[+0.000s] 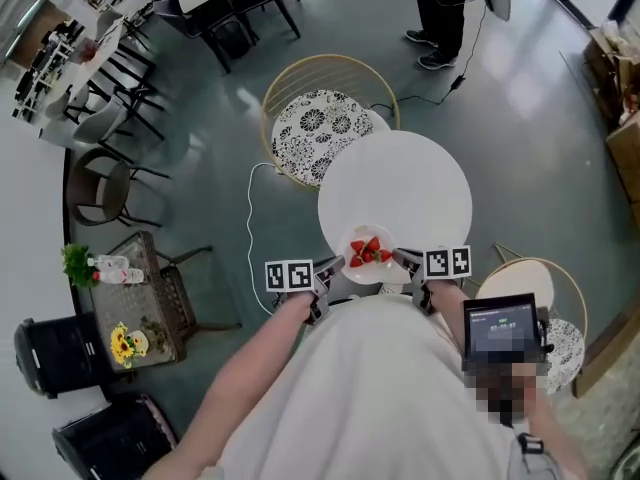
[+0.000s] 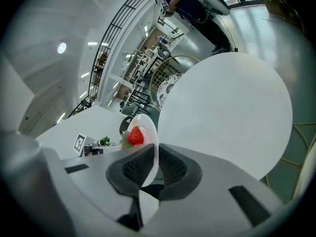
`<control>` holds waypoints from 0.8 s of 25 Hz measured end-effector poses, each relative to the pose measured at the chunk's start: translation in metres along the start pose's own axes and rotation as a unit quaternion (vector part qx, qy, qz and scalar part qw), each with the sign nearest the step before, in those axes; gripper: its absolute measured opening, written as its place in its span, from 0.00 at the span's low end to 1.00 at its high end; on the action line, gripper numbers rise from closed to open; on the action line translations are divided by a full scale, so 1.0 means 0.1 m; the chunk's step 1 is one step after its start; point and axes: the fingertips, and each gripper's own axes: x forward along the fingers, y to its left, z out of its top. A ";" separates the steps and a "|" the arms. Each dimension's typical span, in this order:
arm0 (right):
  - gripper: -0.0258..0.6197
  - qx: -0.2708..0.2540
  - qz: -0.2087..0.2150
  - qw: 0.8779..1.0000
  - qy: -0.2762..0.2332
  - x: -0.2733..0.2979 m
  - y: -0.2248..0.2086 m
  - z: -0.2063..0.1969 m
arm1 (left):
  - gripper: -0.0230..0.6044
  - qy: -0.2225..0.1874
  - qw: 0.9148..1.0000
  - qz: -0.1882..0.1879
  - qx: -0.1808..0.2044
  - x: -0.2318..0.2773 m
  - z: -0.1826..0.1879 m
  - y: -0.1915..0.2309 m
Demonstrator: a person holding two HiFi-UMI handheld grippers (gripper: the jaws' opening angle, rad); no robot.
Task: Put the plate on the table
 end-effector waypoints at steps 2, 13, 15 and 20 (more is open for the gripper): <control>0.08 -0.001 0.006 1.000 0.001 0.04 -0.07 0.07 | 0.06 0.000 1.000 0.009 0.006 0.06 0.06 0.01; 0.08 0.049 0.003 0.999 -0.016 0.05 -0.45 0.03 | 0.06 0.061 0.998 0.020 0.029 0.42 0.10 0.09; 0.08 0.054 -0.001 0.999 -0.011 0.18 -0.50 0.02 | 0.06 0.069 0.997 0.022 0.024 0.45 0.13 0.23; 0.08 0.056 -0.014 0.998 0.005 0.24 -0.58 -0.05 | 0.06 0.083 0.996 0.023 0.008 0.50 0.05 0.36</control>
